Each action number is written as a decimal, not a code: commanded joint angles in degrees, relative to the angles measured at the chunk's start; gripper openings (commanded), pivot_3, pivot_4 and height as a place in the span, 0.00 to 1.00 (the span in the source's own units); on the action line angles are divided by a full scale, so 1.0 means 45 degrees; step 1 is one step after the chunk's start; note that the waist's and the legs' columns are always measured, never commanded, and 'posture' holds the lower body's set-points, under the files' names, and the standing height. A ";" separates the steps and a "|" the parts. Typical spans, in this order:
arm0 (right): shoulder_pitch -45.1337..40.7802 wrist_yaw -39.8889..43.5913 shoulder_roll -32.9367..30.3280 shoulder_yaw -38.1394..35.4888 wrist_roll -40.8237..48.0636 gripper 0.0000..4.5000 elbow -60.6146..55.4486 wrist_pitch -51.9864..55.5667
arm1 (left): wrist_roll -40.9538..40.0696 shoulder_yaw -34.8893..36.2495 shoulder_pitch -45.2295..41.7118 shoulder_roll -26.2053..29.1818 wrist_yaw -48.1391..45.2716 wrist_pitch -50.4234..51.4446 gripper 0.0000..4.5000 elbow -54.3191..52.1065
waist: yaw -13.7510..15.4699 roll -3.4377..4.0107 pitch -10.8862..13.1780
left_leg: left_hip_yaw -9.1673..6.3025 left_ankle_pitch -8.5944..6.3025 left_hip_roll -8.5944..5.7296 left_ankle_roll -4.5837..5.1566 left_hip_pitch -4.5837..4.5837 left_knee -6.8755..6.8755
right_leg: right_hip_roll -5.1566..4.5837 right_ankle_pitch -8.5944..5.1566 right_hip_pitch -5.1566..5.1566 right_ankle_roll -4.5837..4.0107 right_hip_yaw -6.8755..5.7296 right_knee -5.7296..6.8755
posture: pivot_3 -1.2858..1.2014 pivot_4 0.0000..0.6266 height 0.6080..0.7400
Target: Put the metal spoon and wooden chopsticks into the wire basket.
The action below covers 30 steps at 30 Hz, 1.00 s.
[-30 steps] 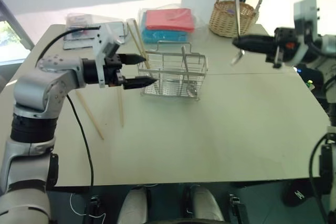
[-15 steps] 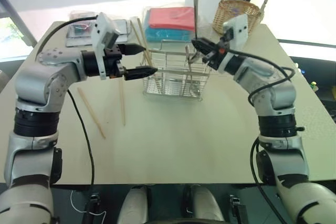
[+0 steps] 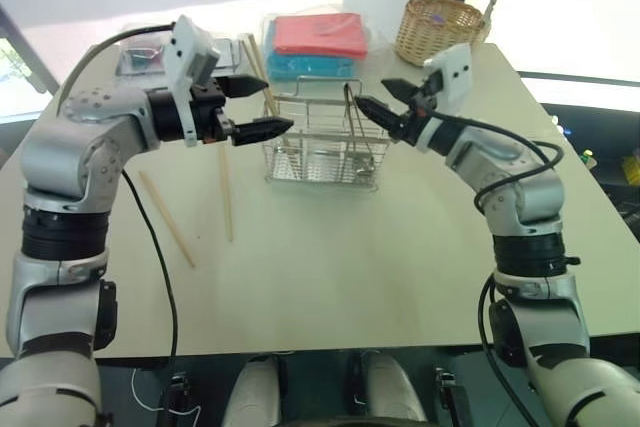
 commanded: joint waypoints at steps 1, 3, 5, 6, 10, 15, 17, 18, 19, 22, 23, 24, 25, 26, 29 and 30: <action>-0.1009 0.0500 -0.0487 -0.1049 0.0889 0.76 -0.1067 -0.0058 | -0.0160 0.1155 -0.0262 0.0143 0.0782 0.0031 1.00 -0.0280 | -0.0006 0.0000 0.0001 | -0.0001 0.0000 0.0001 0.0000 0.0000 -0.0002 | 0.0000 0.0000 -0.0002 0.0000 0.0000 0.0000 | 0.52 0.24 0.72; -0.1350 0.1464 -0.1015 -0.1657 0.2192 0.76 -0.1949 0.0367 | -0.0442 0.2118 -0.0355 0.0054 0.1875 0.0530 1.00 -0.0368 | -0.0004 -0.0001 0.0003 | -0.0002 0.0000 0.0002 0.0000 0.0000 -0.0007 | 0.0000 0.0000 -0.0003 0.0000 0.0000 -0.0001 | 0.52 0.24 0.72; -0.1447 0.2471 -0.1733 -0.2089 0.3597 0.76 -0.3008 0.1045 | -0.0582 0.3182 -0.0428 -0.0098 0.3371 0.1102 1.00 -0.0429 | 0.0001 -0.0004 0.0002 | -0.0007 0.0000 0.0003 0.0000 0.0000 -0.0017 | 0.0001 0.0000 -0.0005 0.0001 -0.0001 -0.0004 | 0.52 0.24 0.72; -0.1378 0.2825 -0.2026 -0.2159 0.4011 0.76 -0.3404 0.1256 | -0.0626 0.3562 -0.0461 -0.0157 0.3992 0.1404 1.00 -0.0431 | 0.0006 -0.0004 0.0001 | -0.0008 0.0000 0.0005 0.0001 0.0000 -0.0021 | 0.0000 -0.0001 -0.0004 0.0001 -0.0002 -0.0006 | 0.52 0.24 0.72; -0.0445 0.4383 -0.3481 -0.2125 0.5474 0.76 -0.5010 0.2153 | -0.0213 0.5091 -0.1029 -0.0618 0.7629 0.3532 1.00 -0.0031 | 0.0038 -0.0053 -0.0012 | -0.0015 -0.0002 0.0005 0.0003 0.0021 -0.0021 | -0.0003 -0.0002 0.0026 0.0003 -0.0012 -0.0015 | 0.52 0.24 0.72; 0.1148 0.5153 -0.4338 -0.1472 0.5579 0.76 -0.6062 0.2245 | 0.2704 0.7157 -0.2124 -0.1902 1.3980 0.6675 1.00 0.2110 | 0.0021 -0.0130 -0.0011 | -0.0025 -0.0004 0.0001 0.0002 0.0131 -0.0027 | -0.0018 -0.0009 0.0134 0.0015 -0.0020 -0.0064 | 0.52 0.24 0.72; 0.1605 0.5395 -0.4474 -0.1101 0.5242 0.76 -0.6147 0.2020 | 0.3433 0.7376 -0.1951 -0.2153 1.4922 0.7251 1.00 0.2759 | 0.0002 -0.0134 -0.0010 | -0.0009 -0.0005 0.0002 0.0001 0.0176 -0.0055 | -0.0020 -0.0011 0.0150 0.0019 -0.0015 -0.0067 | 0.52 0.24 0.72; 0.1787 0.5533 -0.4566 -0.0900 0.5035 0.76 -0.6185 0.1884 | 0.3721 0.7611 -0.1963 -0.2330 1.5350 0.7480 1.00 0.3103 | 0.0003 -0.0141 -0.0006 | -0.0009 -0.0004 0.0003 0.0000 0.0171 -0.0061 | -0.0018 -0.0012 0.0141 0.0019 -0.0016 -0.0064 | 0.52 0.24 0.72; 0.1914 0.5652 -0.4653 -0.0728 0.4889 0.76 -0.6220 0.1784 | 0.3901 0.7871 -0.2033 -0.2493 1.5635 0.7649 1.00 0.3468 | 0.0017 -0.0165 0.0007 | -0.0008 -0.0003 0.0003 -0.0002 0.0168 -0.0061 | -0.0015 -0.0011 0.0132 0.0017 -0.0016 -0.0055 | 0.52 0.24 0.72; 0.2276 0.6168 -0.4902 -0.0485 0.4692 0.76 -0.6337 0.1467 | 0.4116 0.7865 -0.2113 -0.2858 1.5607 0.8170 1.00 0.4588 | 0.0064 -0.0218 0.0011 | -0.0007 -0.0001 0.0002 -0.0007 0.0138 -0.0051 | -0.0016 -0.0011 0.0105 0.0015 -0.0017 -0.0002 | 0.52 0.24 0.72; 0.2365 0.6287 -0.4957 -0.0487 0.4674 0.76 -0.6344 0.1392 | 0.4186 0.7830 -0.2143 -0.2959 1.5604 0.8346 1.00 0.4919 | 0.0101 -0.0222 0.0009 | -0.0007 -0.0001 0.0001 -0.0009 0.0134 -0.0050 | -0.0018 -0.0011 0.0104 0.0015 -0.0018 -0.0003 | 0.52 0.24 0.72; 0.2414 0.6329 -0.4976 -0.0504 0.4654 0.76 -0.6327 0.1351 | 0.4283 0.7699 -0.2104 -0.3010 1.5590 0.8344 1.00 0.5273 | 0.0156 -0.0225 0.0007 | -0.0006 -0.0002 -0.0002 -0.0011 0.0130 -0.0048 | -0.0024 -0.0011 0.0104 0.0015 -0.0018 -0.0005 | 0.52 0.24 0.72; 0.2445 0.6322 -0.4983 -0.0512 0.4624 0.76 -0.6313 0.1303 | 0.4373 0.7555 -0.2073 -0.3013 1.5545 0.8309 1.00 0.5619 | 0.0207 -0.0227 0.0006 | -0.0001 -0.0003 -0.0004 -0.0012 0.0131 -0.0047 | -0.0029 -0.0011 0.0103 0.0015 -0.0018 -0.0008 | 0.52 0.24 0.72; 0.2480 0.6293 -0.4982 -0.0531 0.4622 0.76 -0.6315 0.1277 | 0.4463 0.7426 -0.2076 -0.3004 1.5502 0.8222 1.00 0.6042 | 0.0243 -0.0227 0.0006 | 0.0001 -0.0004 -0.0004 -0.0014 0.0132 -0.0047 | -0.0029 -0.0011 0.0103 0.0014 -0.0018 -0.0010 | 0.52 0.24 0.72; 0.2716 0.6158 -0.4967 -0.0704 0.4827 0.76 -0.6496 0.1344 | 0.4621 0.7253 -0.2294 -0.2964 1.5410 0.7904 1.00 0.7359 | 0.0302 -0.0227 0.0005 | 0.0004 -0.0004 -0.0003 -0.0015 0.0136 -0.0050 | -0.0029 -0.0011 0.0097 0.0014 -0.0018 -0.0015 | 0.52 0.24 0.72; 0.2841 0.6089 -0.4961 -0.0761 0.4884 0.76 -0.6589 0.1367 | 0.4682 0.7183 -0.2397 -0.2925 1.5389 0.7670 1.00 0.7884 | 0.0312 -0.0227 0.0006 | 0.0004 -0.0005 -0.0003 -0.0016 0.0136 -0.0050 | -0.0029 -0.0011 0.0098 0.0014 -0.0018 -0.0029 | 0.52 0.24 0.72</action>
